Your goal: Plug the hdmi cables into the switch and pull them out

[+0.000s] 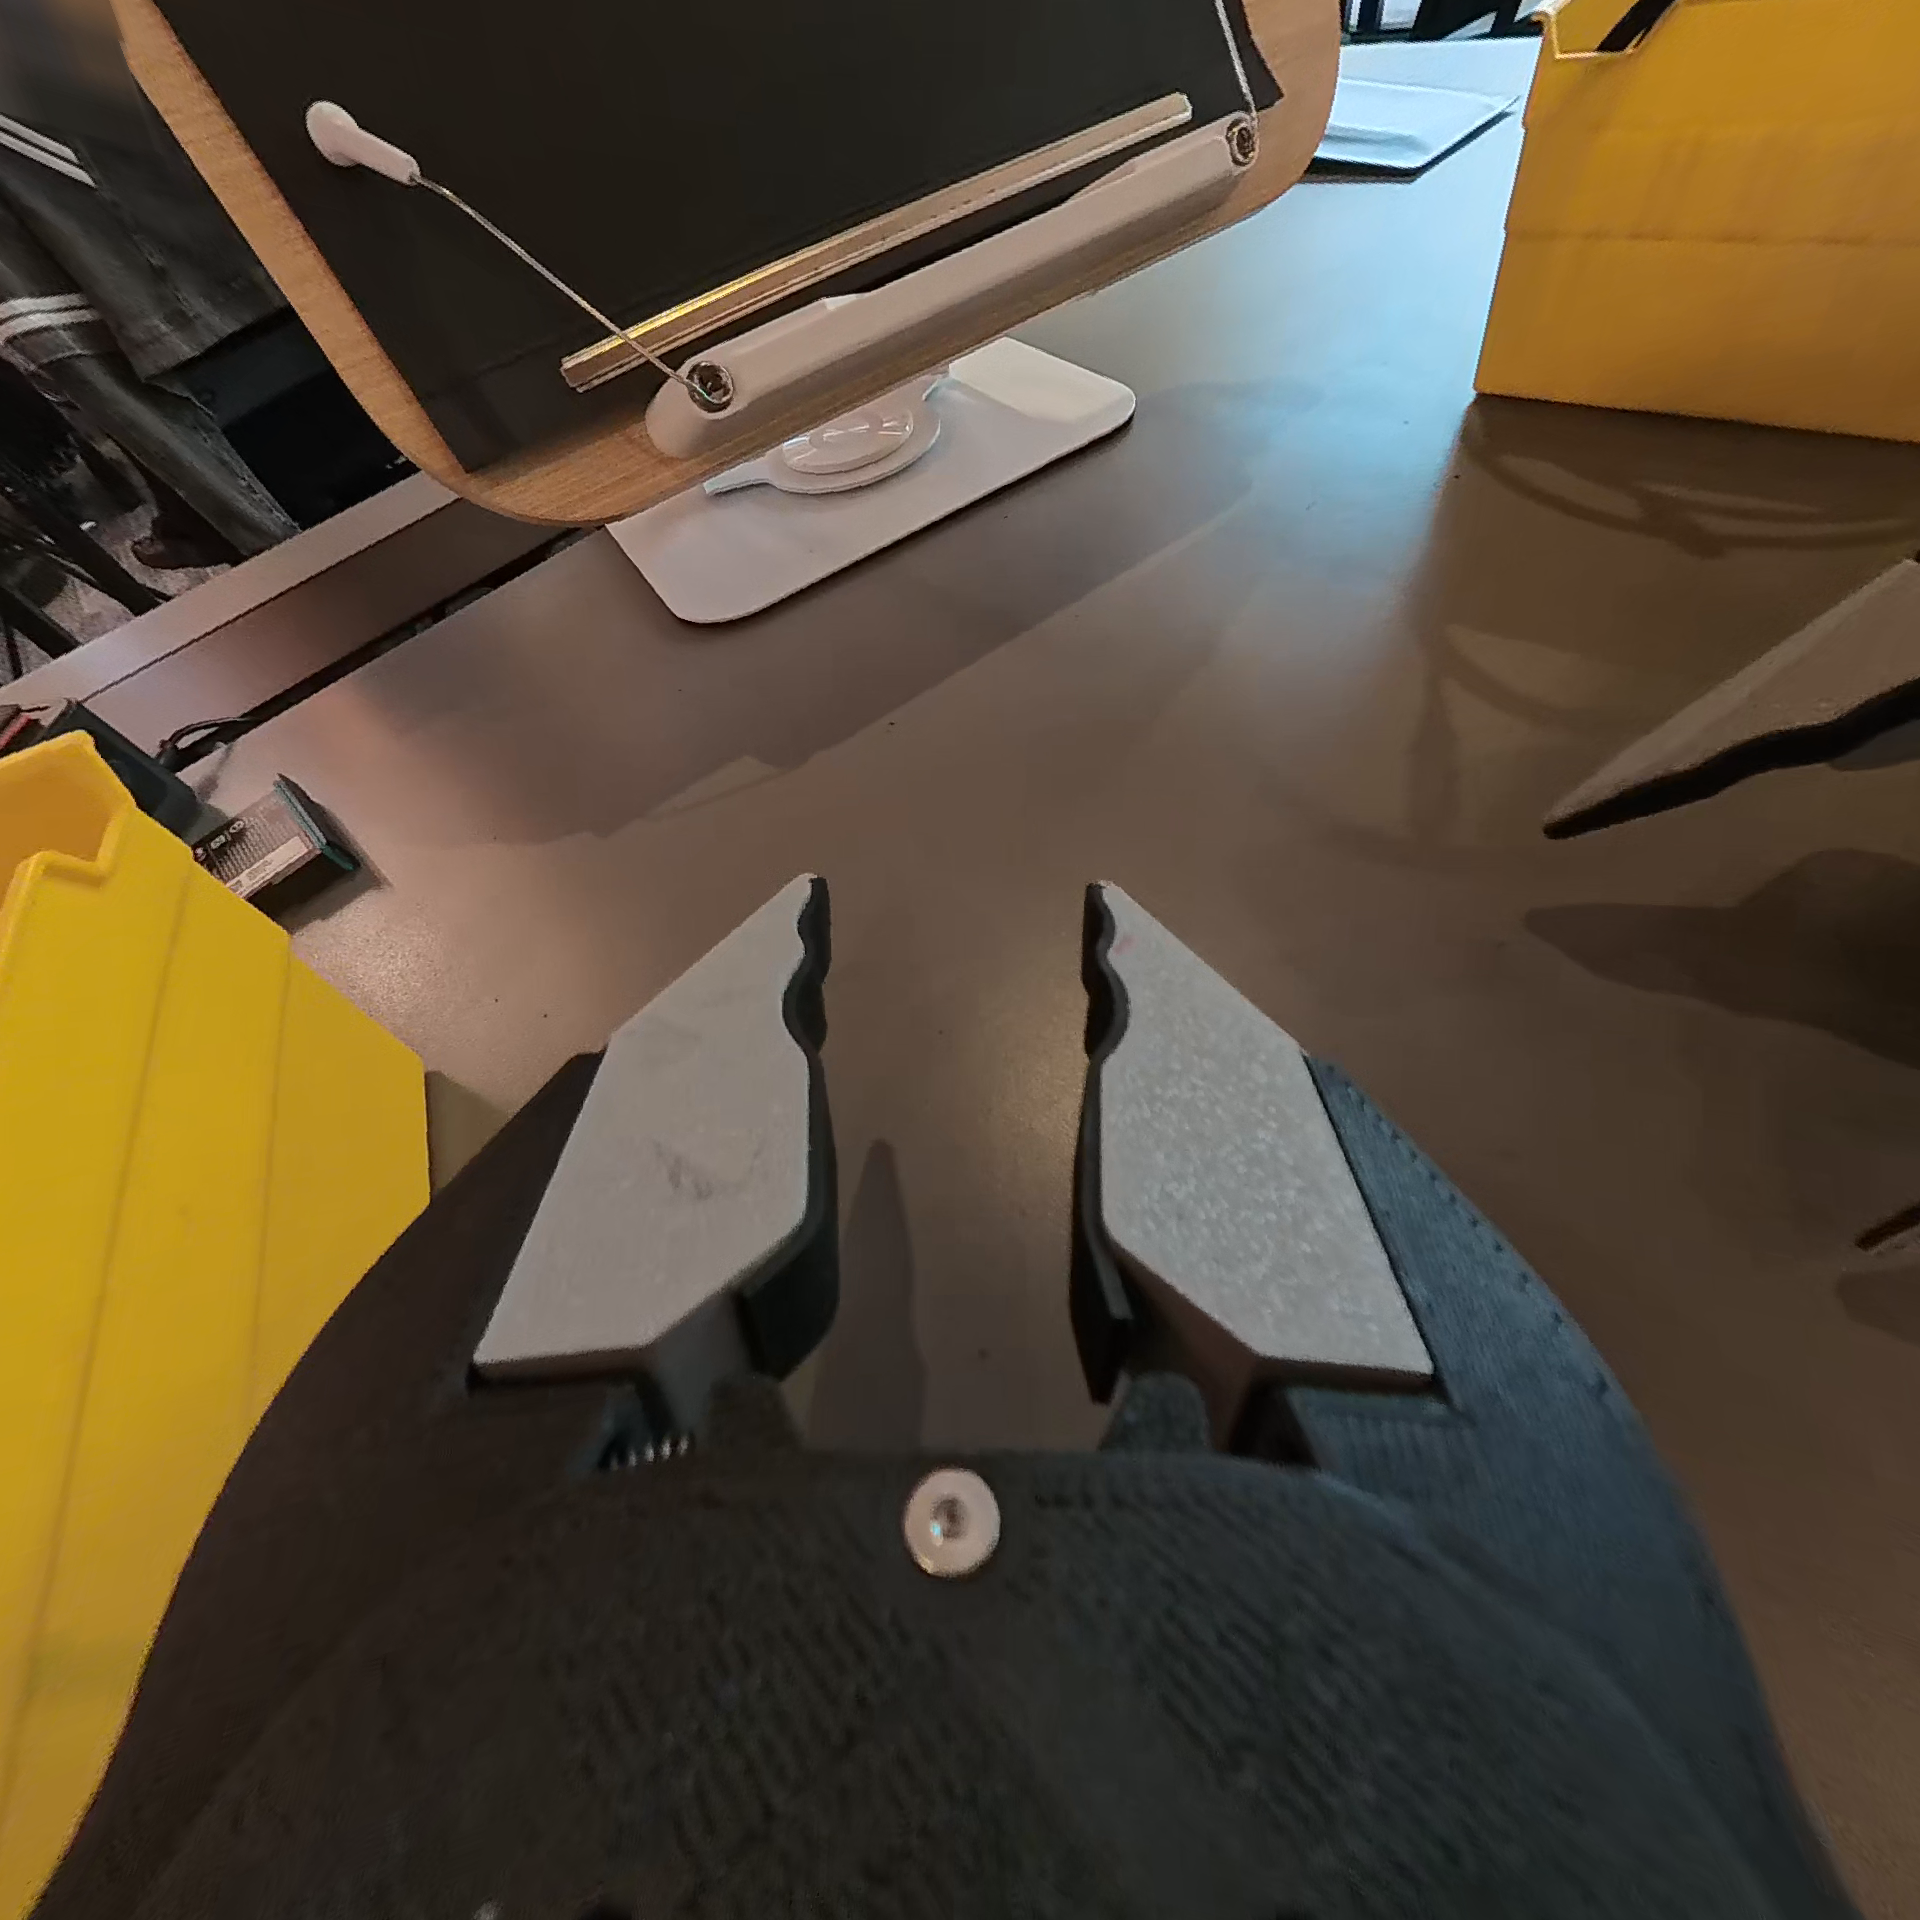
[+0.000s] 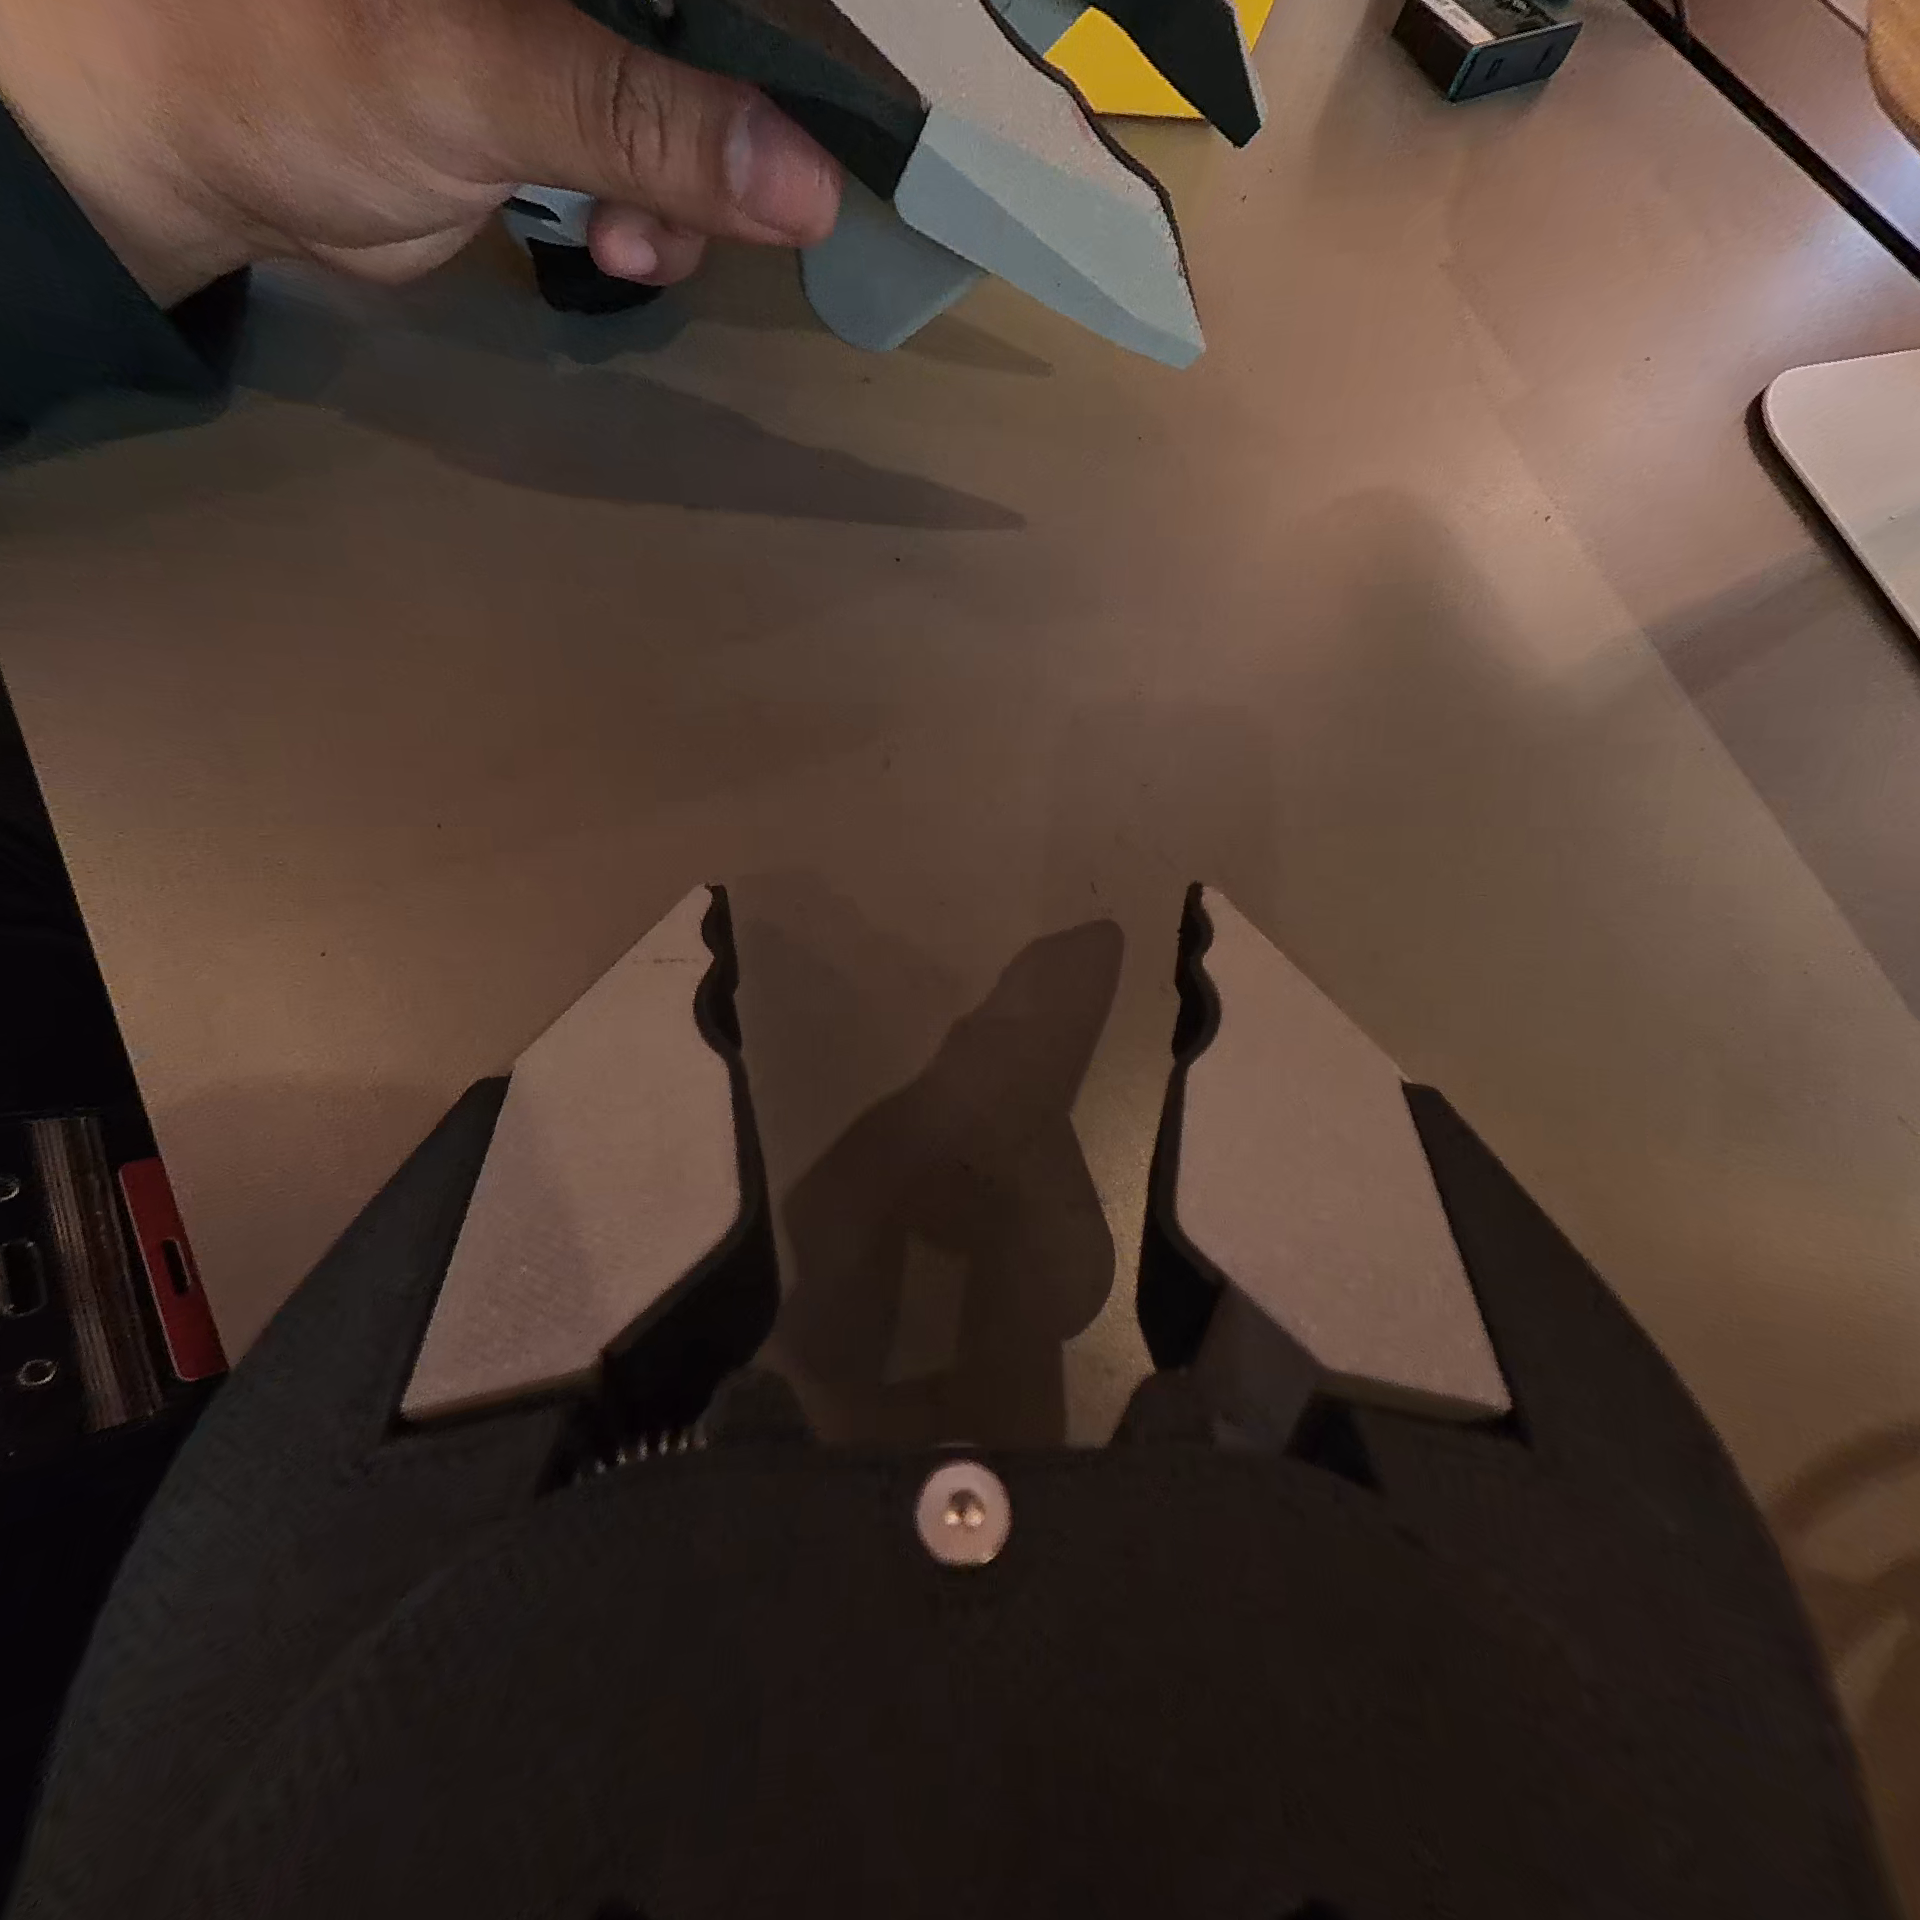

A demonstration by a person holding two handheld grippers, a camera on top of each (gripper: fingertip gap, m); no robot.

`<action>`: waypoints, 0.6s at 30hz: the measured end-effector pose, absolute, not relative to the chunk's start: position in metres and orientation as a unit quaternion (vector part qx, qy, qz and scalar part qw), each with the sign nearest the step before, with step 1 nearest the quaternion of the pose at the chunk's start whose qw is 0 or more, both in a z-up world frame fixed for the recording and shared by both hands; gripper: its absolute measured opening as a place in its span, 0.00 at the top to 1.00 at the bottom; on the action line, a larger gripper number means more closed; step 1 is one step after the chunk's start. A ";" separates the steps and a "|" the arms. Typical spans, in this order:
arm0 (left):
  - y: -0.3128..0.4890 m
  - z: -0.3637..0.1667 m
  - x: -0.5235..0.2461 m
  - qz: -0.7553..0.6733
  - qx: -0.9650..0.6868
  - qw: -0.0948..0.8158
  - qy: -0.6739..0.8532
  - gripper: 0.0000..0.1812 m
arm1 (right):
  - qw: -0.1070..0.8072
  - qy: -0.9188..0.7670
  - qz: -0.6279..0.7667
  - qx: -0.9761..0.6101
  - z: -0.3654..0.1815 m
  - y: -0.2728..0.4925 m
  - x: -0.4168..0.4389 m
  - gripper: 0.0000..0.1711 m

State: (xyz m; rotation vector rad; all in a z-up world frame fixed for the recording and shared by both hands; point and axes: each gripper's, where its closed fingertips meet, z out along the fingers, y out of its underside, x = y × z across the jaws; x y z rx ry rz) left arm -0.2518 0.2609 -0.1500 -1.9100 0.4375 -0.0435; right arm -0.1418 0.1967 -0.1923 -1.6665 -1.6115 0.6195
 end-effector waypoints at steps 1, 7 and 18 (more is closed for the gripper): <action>0.261 -0.150 -0.252 -0.018 -0.809 0.557 0.185 0.74 | 0.363 -0.626 0.240 -0.647 -0.192 0.197 -0.142 0.51; 0.261 -0.150 -0.252 -0.019 -0.810 0.556 0.185 0.74 | 0.363 -0.626 0.240 -0.647 -0.192 0.196 -0.142 0.52; 0.261 -0.150 -0.252 -0.019 -0.810 0.557 0.183 0.74 | 0.364 -0.627 0.239 -0.646 -0.192 0.196 -0.142 0.52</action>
